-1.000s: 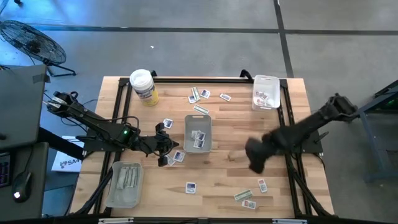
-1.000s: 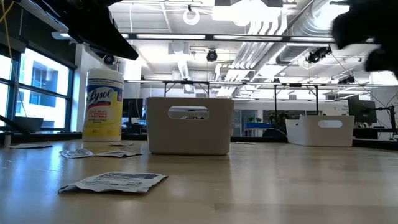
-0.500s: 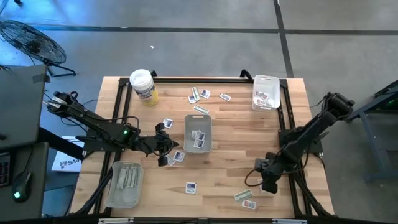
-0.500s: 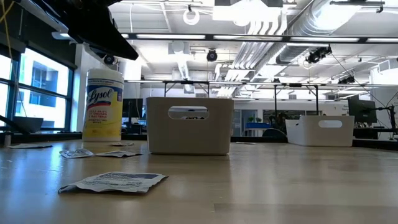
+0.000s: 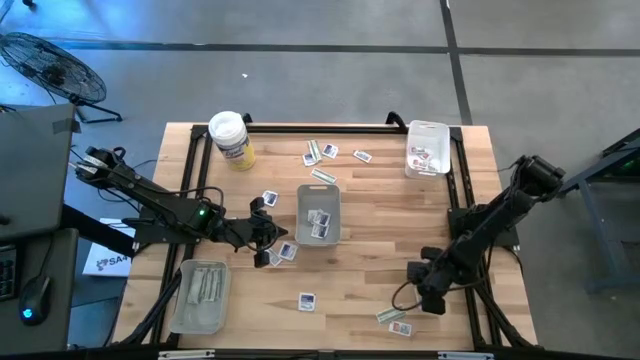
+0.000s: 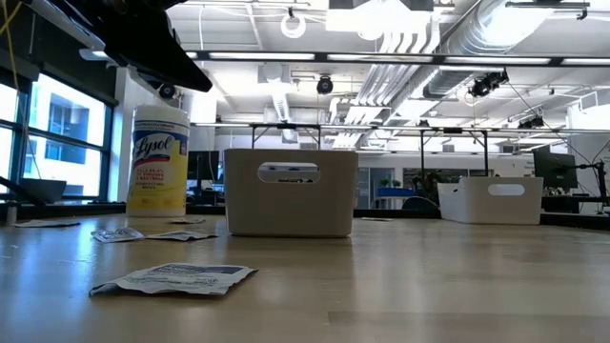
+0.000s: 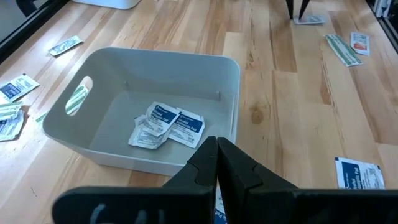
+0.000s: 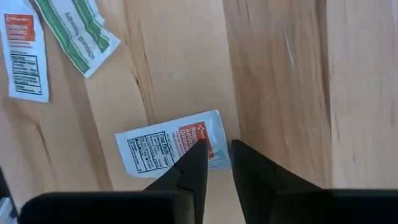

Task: Pick & Place First Aid Supplies
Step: Put the orange pad into the white bin

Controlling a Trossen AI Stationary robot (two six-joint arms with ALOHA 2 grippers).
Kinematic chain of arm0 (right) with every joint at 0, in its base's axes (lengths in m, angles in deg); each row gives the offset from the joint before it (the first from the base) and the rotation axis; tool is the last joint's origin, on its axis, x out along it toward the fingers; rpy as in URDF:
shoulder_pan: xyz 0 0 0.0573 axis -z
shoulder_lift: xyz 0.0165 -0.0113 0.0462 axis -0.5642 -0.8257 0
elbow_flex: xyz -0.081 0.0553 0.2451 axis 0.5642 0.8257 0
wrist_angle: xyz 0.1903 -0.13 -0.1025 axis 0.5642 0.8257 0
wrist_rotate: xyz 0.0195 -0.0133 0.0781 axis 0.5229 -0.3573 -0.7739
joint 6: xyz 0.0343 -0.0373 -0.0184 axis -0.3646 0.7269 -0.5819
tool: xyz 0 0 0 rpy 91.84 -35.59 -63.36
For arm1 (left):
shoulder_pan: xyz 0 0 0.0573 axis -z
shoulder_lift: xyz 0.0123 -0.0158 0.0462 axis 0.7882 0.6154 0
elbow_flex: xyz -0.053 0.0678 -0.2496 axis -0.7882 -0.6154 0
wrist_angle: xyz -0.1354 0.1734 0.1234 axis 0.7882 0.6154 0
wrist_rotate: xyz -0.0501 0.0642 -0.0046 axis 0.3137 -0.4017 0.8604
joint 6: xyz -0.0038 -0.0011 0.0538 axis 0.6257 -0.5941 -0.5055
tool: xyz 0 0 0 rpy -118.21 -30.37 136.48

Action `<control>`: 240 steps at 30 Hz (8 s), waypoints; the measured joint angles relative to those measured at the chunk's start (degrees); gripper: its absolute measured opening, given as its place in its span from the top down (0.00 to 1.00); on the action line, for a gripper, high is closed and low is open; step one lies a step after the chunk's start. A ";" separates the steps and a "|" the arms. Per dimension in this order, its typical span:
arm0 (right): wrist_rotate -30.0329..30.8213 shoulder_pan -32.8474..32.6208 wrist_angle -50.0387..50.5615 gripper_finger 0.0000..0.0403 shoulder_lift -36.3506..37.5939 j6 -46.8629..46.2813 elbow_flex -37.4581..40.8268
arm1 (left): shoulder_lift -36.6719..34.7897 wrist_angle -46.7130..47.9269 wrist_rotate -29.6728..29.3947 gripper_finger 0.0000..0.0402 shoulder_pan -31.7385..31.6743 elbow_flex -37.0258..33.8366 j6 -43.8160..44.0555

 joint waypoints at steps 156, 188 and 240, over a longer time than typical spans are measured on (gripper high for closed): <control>8.69 28.80 38.14 0.71 -29.50 -19.32 -38.00 | -0.02 0.02 1.49 0.99 0.02 0.02 0.01; 12.01 34.06 45.58 1.00 -15.91 -12.41 -35.54 | -0.02 0.02 1.46 0.99 0.01 0.02 0.02; 13.14 100.08 19.89 0.76 1.09 31.46 -21.50 | -0.02 0.00 1.49 0.99 0.02 0.02 0.00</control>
